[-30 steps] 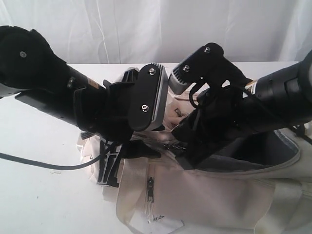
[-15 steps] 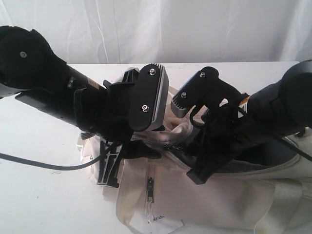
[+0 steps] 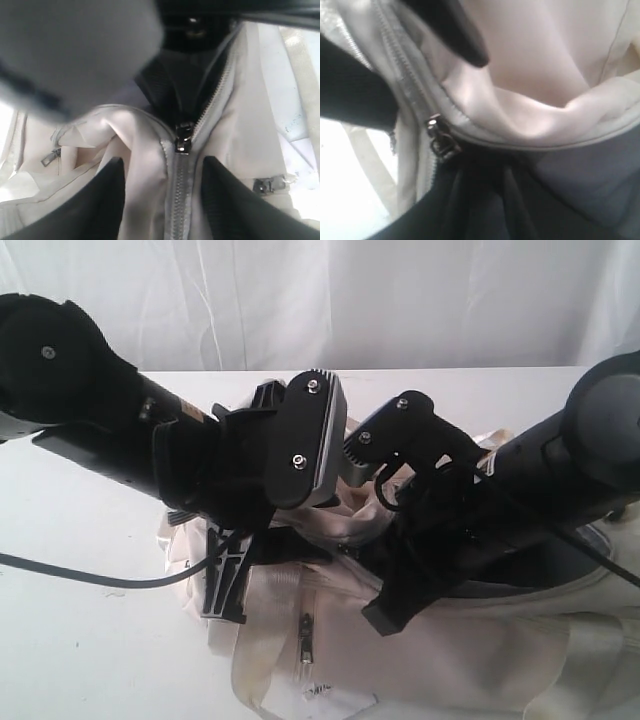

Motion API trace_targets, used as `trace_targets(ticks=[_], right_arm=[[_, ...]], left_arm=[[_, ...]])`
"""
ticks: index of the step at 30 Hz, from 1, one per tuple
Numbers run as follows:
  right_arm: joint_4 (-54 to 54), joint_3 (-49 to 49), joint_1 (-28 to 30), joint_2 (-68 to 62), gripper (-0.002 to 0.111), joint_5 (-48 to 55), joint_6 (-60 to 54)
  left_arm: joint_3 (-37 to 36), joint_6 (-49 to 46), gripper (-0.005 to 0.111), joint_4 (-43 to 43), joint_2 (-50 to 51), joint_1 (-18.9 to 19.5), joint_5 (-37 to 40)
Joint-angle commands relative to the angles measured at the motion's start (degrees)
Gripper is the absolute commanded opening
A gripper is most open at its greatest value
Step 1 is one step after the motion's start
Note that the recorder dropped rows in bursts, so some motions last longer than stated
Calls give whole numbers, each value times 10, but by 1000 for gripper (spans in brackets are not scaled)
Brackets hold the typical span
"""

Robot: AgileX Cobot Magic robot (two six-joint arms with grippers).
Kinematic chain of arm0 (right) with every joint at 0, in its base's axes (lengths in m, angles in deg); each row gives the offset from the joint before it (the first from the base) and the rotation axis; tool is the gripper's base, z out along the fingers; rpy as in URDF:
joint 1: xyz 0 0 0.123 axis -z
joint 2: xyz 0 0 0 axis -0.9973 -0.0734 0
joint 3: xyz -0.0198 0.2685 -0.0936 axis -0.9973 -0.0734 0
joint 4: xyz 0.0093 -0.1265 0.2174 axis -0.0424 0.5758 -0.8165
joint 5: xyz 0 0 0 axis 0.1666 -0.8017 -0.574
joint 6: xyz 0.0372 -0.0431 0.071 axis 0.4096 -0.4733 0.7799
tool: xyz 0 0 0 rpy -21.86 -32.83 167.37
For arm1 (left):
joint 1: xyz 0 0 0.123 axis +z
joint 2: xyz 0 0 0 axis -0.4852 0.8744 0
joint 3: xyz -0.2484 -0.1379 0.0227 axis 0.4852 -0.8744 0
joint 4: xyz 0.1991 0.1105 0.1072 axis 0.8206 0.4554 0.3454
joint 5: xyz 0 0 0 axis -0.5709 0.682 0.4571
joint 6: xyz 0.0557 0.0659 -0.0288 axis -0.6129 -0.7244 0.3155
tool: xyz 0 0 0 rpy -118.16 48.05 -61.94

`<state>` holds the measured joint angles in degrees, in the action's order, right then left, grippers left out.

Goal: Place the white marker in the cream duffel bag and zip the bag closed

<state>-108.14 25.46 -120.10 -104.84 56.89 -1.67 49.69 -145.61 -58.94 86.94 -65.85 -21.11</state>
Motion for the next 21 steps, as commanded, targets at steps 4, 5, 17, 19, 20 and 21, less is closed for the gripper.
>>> trace_targets(ticks=[4,5,17,19,20,21], right_arm=[[-64,-3,1,1,38,39,-25],[-77,-3,1,1,38,40,-32],[-161,-3,1,-21,38,20,-82],[-166,-3,1,-24,32,0,-82],[-169,-3,1,-25,27,-11,-82],[-173,-3,1,-25,22,-19,-82]], left_arm=[[-3,5,52,-8,-2,-1,-14],[-3,5,52,-8,-2,-1,-14],[-3,5,52,-8,-2,-1,-14],[-3,5,52,-8,-2,-1,-13],[-3,5,52,-8,-2,-1,-12],[-3,5,52,-8,-2,-1,-9]])
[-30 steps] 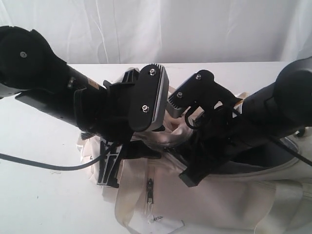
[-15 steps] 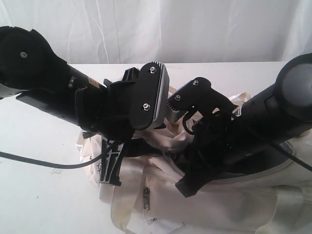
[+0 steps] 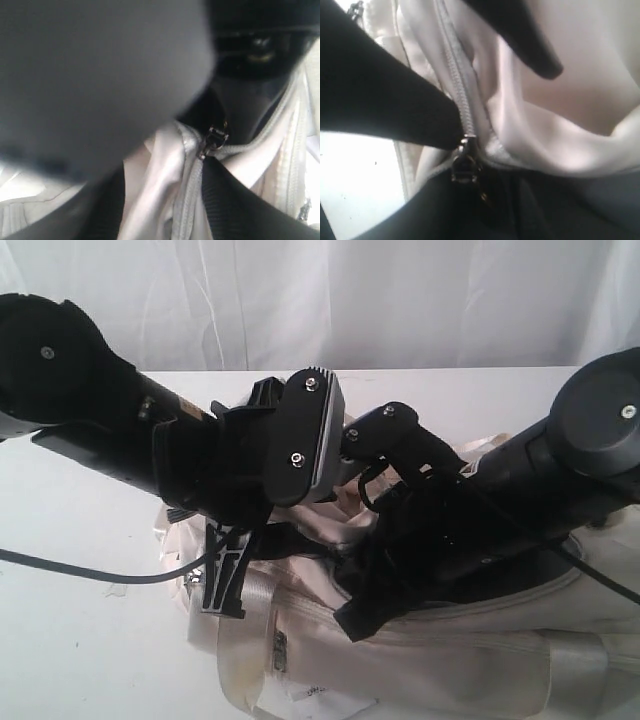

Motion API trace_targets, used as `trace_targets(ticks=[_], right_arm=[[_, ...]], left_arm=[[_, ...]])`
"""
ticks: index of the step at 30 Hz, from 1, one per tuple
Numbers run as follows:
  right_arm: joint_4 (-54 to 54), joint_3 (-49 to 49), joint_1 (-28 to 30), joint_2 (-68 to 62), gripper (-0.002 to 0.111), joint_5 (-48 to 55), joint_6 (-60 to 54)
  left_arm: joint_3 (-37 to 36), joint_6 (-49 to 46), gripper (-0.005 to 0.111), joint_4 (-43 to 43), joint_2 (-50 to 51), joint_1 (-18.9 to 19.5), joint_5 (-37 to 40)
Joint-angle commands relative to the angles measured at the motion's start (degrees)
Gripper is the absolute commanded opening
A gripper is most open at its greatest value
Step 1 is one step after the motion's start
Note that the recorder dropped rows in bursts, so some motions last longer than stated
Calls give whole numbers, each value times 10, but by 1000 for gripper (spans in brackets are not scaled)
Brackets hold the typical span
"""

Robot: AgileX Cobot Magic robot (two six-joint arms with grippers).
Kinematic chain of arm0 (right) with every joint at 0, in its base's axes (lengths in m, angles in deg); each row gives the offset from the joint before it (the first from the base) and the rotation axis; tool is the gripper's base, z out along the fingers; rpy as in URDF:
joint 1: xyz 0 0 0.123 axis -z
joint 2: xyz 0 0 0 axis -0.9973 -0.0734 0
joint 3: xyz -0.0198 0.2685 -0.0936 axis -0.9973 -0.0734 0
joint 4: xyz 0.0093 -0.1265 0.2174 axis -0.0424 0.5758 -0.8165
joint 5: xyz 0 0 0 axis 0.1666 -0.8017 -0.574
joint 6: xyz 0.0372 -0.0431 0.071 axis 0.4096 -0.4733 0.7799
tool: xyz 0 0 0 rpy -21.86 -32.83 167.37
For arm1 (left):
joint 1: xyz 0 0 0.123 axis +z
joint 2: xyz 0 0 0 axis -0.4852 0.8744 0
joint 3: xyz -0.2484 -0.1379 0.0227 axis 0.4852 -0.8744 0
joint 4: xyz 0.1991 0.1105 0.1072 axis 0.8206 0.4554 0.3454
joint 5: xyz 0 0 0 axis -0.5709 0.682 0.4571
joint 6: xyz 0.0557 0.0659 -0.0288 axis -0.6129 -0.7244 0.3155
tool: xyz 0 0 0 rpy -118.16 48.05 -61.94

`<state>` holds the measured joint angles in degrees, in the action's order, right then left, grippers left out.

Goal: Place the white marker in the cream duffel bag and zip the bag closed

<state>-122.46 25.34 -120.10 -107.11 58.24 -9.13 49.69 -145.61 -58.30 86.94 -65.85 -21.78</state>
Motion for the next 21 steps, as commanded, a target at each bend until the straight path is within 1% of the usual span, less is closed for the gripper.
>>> trace_targets(ticks=[1,4,9,11,16,18,21], right_arm=[[-31,-2,1,-3,17,-34,-7],[-31,-2,1,3,9,-30,-7],[-19,-2,1,29,8,-29,4],[13,-2,1,41,8,-29,41],[144,-2,1,64,6,-15,166],[167,-2,1,75,3,-11,189],[170,-2,1,90,0,-9,191]], left_arm=[[-3,5,52,-14,-2,-1,-1],[-3,5,52,-14,-2,-1,4],[-3,5,52,-14,-2,-1,4],[-3,5,52,-14,-2,-1,4],[-3,5,52,-14,-2,-1,6],[-3,5,52,-14,-2,-1,7],[-3,5,52,-14,-2,-1,7]])
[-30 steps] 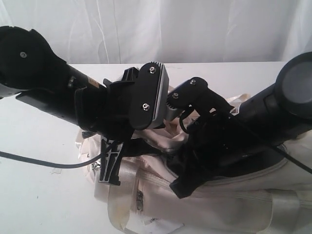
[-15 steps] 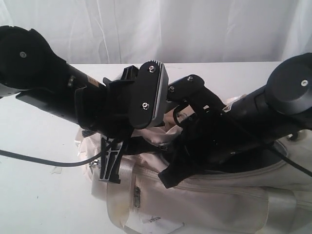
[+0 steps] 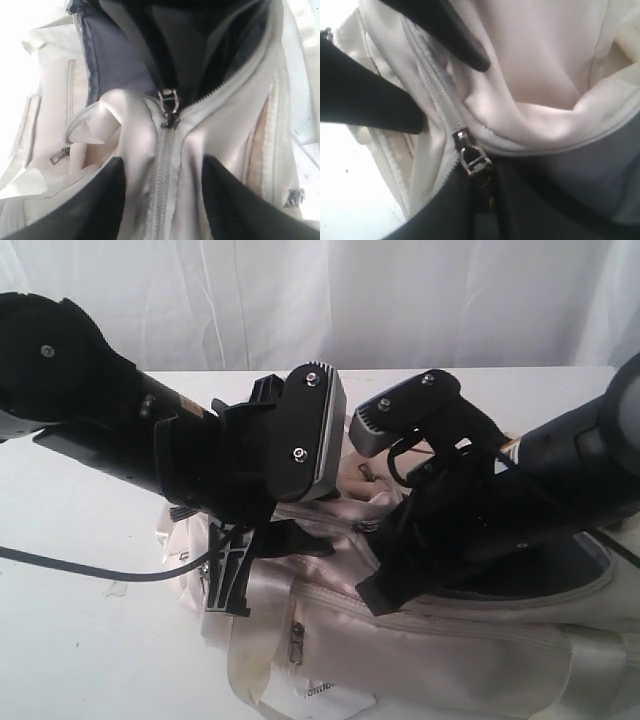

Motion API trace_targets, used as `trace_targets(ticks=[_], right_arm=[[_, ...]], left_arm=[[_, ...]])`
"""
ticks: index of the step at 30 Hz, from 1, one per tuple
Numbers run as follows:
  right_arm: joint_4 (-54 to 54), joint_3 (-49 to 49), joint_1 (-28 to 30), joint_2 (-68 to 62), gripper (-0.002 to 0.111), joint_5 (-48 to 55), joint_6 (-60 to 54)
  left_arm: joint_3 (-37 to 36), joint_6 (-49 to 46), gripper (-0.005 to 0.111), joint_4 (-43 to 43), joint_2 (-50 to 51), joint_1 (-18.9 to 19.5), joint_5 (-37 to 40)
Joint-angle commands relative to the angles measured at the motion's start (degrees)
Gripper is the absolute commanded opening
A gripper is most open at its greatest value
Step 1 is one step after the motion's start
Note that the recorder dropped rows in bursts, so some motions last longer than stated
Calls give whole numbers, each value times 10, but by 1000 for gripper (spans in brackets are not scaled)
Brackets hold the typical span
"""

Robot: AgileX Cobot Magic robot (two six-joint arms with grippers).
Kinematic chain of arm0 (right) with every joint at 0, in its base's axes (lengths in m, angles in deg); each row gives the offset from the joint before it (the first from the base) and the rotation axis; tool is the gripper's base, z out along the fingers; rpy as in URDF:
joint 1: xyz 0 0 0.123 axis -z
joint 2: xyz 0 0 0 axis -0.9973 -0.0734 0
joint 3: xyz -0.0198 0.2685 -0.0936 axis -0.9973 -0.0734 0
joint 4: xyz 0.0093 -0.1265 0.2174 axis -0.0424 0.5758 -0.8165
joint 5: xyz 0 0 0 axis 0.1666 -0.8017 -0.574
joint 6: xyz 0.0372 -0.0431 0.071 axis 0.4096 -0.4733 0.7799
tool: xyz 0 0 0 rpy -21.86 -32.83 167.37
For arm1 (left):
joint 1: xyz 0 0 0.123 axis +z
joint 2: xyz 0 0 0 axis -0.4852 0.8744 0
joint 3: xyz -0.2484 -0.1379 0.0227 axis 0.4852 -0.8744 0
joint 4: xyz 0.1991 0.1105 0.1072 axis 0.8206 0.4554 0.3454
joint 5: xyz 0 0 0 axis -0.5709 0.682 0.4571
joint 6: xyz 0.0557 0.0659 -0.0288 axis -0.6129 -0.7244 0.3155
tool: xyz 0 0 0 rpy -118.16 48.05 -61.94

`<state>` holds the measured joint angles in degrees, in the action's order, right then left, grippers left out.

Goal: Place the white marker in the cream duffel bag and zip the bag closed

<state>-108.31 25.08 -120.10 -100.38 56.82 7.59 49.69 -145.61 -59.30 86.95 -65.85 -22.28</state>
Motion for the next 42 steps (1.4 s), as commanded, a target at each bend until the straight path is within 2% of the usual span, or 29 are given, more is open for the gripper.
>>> trace_targets(ticks=[1,17,20,24,28,29,32,35,42], right_arm=[[28,1,1,27,0,6,25],[23,1,1,33,0,29,26],[23,1,1,36,0,31,26],[23,1,1,54,0,23,26],[23,9,1,60,0,26,26],[27,9,1,60,0,34,26],[101,9,1,60,0,76,77],[191,9,1,70,0,115,140],[325,9,1,105,0,156,223]], left_arm=[[-3,5,52,-4,-2,-1,12],[-3,5,52,-6,-2,-1,12],[-3,9,41,-6,-2,-1,12],[-3,24,14,-14,-2,-1,14],[-3,19,0,-8,4,-1,23],[-3,20,0,-8,4,-1,20],[-3,56,0,14,3,2,4],[-3,56,0,24,3,2,8],[-3,56,0,34,3,2,10]])
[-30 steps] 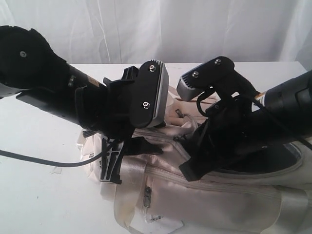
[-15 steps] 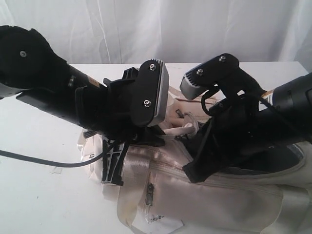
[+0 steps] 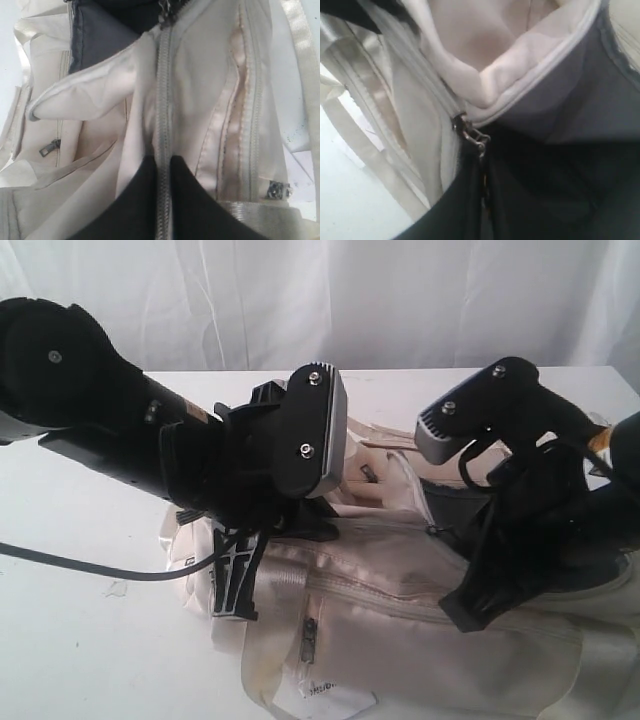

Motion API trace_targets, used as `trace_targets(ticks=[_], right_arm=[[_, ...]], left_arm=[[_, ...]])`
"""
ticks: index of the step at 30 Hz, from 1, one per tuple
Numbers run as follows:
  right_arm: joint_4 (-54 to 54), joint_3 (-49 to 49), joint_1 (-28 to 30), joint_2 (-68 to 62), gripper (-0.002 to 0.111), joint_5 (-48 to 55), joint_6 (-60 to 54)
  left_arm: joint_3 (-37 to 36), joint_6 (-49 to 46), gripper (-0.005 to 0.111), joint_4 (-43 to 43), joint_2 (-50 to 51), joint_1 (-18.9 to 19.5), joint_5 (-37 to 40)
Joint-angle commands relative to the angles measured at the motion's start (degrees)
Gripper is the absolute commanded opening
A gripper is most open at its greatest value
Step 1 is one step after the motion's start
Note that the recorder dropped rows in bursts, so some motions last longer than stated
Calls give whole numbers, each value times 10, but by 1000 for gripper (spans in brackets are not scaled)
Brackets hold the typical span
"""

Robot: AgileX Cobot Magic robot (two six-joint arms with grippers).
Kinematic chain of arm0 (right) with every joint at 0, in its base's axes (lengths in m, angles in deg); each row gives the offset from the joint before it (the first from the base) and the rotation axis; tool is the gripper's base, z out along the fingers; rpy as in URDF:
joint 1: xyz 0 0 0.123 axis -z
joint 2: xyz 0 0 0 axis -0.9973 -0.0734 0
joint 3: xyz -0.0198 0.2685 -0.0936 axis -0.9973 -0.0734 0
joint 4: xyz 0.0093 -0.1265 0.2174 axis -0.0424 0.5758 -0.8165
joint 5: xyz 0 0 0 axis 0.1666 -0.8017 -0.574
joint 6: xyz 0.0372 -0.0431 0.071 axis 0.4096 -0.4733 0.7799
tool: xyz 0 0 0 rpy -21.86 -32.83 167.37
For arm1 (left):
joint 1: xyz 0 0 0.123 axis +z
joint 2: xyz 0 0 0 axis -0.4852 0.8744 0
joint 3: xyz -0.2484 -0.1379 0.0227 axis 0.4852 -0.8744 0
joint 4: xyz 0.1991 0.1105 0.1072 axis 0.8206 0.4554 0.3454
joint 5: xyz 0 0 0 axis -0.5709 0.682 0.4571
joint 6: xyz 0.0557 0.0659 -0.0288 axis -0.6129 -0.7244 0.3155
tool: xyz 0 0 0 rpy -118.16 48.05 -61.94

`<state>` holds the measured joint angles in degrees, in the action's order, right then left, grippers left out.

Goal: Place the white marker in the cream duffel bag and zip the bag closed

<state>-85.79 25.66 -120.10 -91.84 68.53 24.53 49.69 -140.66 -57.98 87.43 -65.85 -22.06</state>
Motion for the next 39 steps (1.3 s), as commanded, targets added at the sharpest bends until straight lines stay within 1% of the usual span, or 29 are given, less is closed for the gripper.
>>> trace_targets(ticks=[1,4,9,13,17,19,22,26,31,36,39], right_arm=[[123,3,1,23,0,44,67],[226,3,1,31,0,67,116],[355,3,1,34,0,112,176],[408,3,1,44,0,126,205],[471,3,2,48,0,161,220],[499,3,12,48,0,167,227],[505,3,42,48,0,160,227],[489,3,81,48,0,125,227],[449,3,98,44,0,63,221],[430,1,114,10,0,38,197],[424,1,118,-3,0,23,197]], left_arm=[[-3,6,0,22,-2,2,7],[-3,18,0,27,-2,2,7],[-3,22,0,32,-2,2,13],[-3,24,0,38,-2,2,20],[-3,24,0,41,-2,2,22],[-3,24,0,45,-2,2,22],[-3,31,0,56,-2,2,26],[-3,31,0,57,-2,2,44],[1,31,1,29,-7,1,64],[20,31,13,17,-24,1,72],[26,31,19,14,-31,1,94]])
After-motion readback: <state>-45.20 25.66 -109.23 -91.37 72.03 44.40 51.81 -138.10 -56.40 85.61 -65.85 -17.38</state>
